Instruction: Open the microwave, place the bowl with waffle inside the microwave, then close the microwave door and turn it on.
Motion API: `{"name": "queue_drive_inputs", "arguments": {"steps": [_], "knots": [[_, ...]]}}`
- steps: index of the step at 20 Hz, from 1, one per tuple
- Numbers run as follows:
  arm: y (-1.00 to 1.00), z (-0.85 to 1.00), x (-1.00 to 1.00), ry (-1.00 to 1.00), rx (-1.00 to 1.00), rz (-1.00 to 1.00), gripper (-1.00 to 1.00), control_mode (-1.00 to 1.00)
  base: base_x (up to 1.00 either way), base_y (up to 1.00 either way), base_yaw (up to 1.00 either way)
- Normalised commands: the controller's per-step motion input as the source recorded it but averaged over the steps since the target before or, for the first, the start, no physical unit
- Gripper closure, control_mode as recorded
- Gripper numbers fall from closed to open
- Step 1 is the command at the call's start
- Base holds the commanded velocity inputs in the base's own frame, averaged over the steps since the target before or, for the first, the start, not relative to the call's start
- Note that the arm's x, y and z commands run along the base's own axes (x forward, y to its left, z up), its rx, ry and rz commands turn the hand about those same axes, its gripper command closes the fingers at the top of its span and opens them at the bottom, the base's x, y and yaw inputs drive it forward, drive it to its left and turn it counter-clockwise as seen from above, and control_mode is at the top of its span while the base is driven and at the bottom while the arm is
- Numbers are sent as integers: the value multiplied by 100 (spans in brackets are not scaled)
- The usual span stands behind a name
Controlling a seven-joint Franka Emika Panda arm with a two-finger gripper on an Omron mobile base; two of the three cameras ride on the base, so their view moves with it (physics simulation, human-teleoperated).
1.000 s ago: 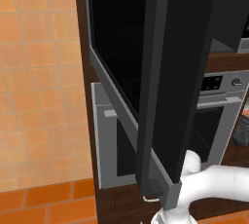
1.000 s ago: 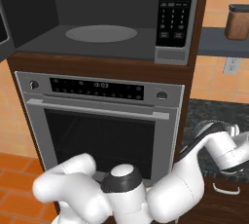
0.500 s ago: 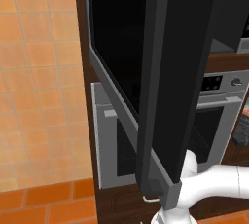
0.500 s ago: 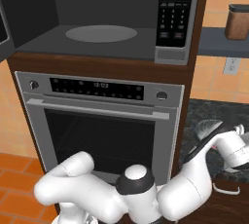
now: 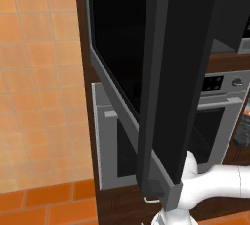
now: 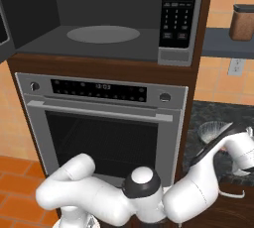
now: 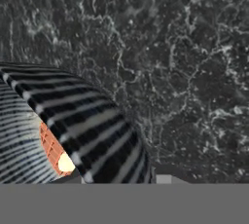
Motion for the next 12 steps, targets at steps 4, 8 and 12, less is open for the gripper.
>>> {"name": "queue_drive_inputs", "arguments": {"steps": [4,8,12], "knots": [[9,0,-36,0,0,3,100,-100,0,0,0],[32,-7,-97,0,0,2,100,-100,0,0,0],[40,1,-83,-8,0,0,100,-100,0,0,0]]}}
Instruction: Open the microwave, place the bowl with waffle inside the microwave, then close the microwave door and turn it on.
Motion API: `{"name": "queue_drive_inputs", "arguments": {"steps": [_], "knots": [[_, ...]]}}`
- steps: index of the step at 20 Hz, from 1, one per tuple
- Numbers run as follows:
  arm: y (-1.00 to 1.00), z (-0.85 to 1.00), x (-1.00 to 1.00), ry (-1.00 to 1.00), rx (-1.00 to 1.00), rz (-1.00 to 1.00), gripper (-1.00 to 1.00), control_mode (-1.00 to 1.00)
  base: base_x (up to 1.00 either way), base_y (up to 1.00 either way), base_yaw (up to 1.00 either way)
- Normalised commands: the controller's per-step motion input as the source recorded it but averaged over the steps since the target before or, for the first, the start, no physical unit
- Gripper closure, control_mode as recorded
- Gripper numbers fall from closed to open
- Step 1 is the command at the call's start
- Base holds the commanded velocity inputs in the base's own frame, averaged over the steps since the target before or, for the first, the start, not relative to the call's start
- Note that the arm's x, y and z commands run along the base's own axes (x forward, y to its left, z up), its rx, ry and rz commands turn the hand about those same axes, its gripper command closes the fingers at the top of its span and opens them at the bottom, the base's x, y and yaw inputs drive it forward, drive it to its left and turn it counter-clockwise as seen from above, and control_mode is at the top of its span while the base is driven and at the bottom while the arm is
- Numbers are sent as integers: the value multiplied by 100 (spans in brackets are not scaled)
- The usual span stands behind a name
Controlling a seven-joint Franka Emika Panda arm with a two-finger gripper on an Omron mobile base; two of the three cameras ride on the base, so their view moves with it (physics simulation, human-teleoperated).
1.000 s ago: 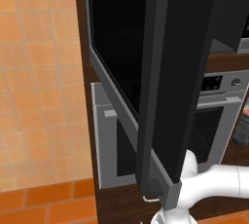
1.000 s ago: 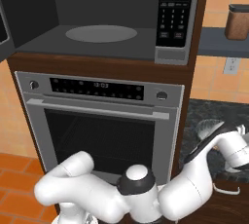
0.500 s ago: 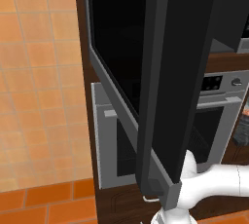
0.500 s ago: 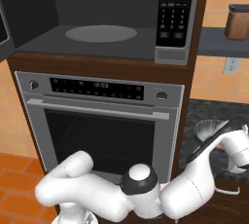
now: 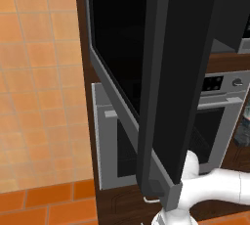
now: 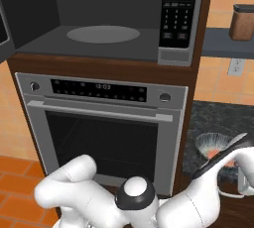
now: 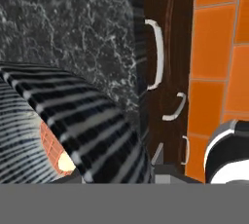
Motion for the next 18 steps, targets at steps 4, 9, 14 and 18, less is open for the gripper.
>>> {"name": "queue_drive_inputs", "arguments": {"steps": [4,9,14,18], "knots": [[43,28,-63,-29,0,-13,100,-100,0,0,0],[48,42,-58,-28,0,-21,100,-100,0,0,0],[68,67,-75,-16,0,-15,100,-100,0,0,0],[90,83,-84,-12,-1,-7,100,-100,0,0,0]]}}
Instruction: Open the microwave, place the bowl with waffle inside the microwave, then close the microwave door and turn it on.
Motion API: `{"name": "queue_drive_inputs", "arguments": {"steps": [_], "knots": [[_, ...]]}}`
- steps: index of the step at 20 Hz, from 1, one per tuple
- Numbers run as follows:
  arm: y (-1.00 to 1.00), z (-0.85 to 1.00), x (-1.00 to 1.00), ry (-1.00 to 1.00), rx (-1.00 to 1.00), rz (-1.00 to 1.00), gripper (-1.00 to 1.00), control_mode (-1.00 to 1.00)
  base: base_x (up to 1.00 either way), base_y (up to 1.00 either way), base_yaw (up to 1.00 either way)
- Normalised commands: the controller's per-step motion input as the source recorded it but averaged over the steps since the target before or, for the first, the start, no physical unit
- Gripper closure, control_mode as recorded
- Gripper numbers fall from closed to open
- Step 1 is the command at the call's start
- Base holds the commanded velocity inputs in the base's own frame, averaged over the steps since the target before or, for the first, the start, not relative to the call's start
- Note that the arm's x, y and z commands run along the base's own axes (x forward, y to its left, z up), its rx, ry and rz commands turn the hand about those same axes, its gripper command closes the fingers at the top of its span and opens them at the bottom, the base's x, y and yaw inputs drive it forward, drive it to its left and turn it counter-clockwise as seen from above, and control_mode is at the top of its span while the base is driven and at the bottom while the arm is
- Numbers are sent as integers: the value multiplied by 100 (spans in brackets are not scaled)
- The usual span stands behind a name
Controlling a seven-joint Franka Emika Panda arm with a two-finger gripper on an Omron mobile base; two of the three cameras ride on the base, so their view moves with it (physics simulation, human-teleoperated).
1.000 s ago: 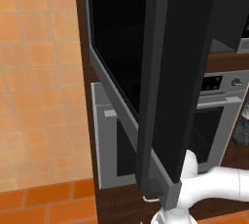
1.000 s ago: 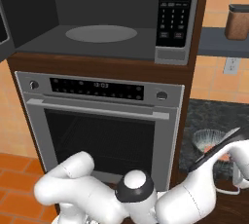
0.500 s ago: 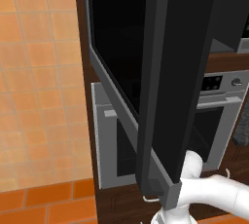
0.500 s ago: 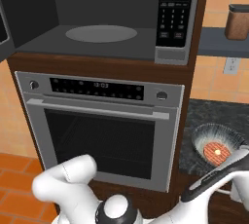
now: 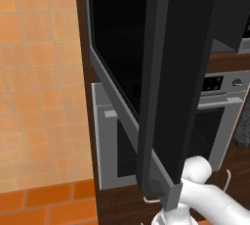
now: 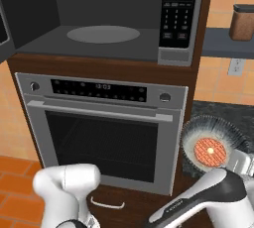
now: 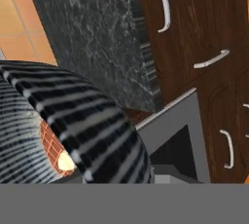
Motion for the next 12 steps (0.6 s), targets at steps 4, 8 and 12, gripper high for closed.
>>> {"name": "queue_drive_inputs", "arguments": {"steps": [4,8,12], "knots": [[100,78,-73,-2,-5,-2,100,-100,0,0,0],[100,65,-74,0,-9,0,100,-100,0,0,0],[100,69,-46,0,-11,0,100,-100,0,0,0]]}}
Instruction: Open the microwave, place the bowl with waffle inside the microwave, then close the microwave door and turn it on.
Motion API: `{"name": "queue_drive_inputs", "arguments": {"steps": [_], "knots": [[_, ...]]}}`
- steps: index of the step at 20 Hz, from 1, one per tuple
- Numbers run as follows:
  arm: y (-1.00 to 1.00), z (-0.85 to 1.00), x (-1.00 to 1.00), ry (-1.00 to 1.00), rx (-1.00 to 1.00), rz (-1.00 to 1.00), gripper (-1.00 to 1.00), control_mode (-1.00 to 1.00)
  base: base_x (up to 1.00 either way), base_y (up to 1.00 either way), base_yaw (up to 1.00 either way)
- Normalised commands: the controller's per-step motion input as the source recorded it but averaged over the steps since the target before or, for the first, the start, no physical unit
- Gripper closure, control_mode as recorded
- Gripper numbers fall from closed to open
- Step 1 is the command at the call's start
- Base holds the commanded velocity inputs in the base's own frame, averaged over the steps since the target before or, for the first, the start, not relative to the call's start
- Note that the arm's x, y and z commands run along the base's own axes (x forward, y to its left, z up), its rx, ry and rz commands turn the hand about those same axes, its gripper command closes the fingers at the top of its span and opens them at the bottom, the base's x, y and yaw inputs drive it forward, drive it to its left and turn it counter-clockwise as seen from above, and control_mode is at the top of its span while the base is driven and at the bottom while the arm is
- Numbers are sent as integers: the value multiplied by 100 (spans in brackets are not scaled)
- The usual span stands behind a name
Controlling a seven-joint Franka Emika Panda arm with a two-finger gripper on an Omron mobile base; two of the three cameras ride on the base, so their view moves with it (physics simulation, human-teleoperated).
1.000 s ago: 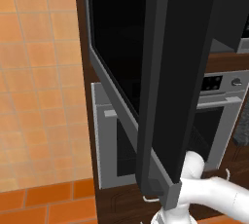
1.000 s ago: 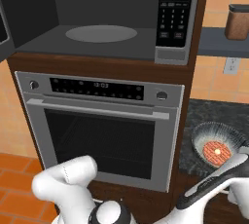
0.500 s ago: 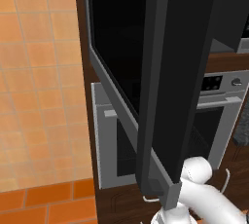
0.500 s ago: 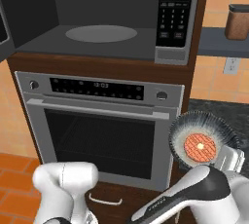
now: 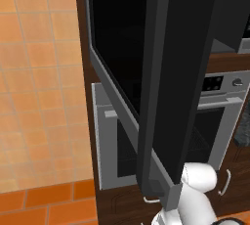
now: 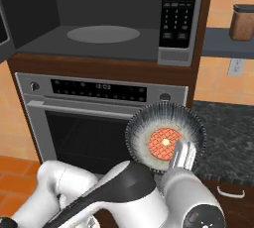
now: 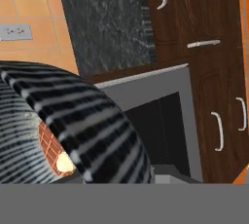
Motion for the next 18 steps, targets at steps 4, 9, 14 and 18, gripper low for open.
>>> {"name": "queue_drive_inputs", "arguments": {"steps": [4,9,14,18], "knots": [[100,67,0,2,-11,0,100,-100,0,0,0],[97,58,20,3,-8,-1,100,-100,0,0,0],[68,87,10,-5,0,-1,100,-100,0,0,0],[50,100,23,0,0,0,100,-100,0,0,0]]}}
